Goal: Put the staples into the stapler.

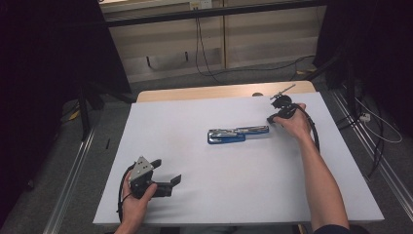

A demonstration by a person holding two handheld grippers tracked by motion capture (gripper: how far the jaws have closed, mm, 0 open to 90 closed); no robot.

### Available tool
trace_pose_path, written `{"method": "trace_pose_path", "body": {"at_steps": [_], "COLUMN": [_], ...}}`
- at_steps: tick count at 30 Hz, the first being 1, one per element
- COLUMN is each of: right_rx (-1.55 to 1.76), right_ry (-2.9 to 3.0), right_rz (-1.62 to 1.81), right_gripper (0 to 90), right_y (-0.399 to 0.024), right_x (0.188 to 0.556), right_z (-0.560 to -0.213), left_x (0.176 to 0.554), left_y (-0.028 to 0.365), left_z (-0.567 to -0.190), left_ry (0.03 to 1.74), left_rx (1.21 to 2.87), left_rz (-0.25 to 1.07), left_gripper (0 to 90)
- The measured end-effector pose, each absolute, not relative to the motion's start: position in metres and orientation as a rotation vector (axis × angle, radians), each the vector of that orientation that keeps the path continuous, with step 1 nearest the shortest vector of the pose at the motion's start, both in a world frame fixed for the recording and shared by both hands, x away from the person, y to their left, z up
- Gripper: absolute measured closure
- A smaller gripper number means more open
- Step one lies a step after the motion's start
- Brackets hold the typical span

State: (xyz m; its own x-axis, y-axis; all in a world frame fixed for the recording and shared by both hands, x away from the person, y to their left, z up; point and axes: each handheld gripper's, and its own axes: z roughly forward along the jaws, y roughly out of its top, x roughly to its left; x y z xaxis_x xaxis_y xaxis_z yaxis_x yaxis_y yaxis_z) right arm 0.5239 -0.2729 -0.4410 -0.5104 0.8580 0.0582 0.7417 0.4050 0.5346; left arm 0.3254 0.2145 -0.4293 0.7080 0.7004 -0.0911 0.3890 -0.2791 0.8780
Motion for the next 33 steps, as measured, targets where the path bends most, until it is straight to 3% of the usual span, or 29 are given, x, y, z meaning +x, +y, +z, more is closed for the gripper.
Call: {"method": "trace_pose_path", "body": {"at_steps": [33], "right_rx": [1.426], "right_ry": [2.359], "right_rz": [0.879], "right_gripper": [79.1], "right_y": [-0.285], "right_x": [0.513], "right_z": [-0.429], "left_x": [0.326], "left_y": [0.216], "left_z": [-0.428], "left_ry": [0.854], "left_rx": [1.891], "left_rz": [0.396], "left_gripper": [4.5]}}
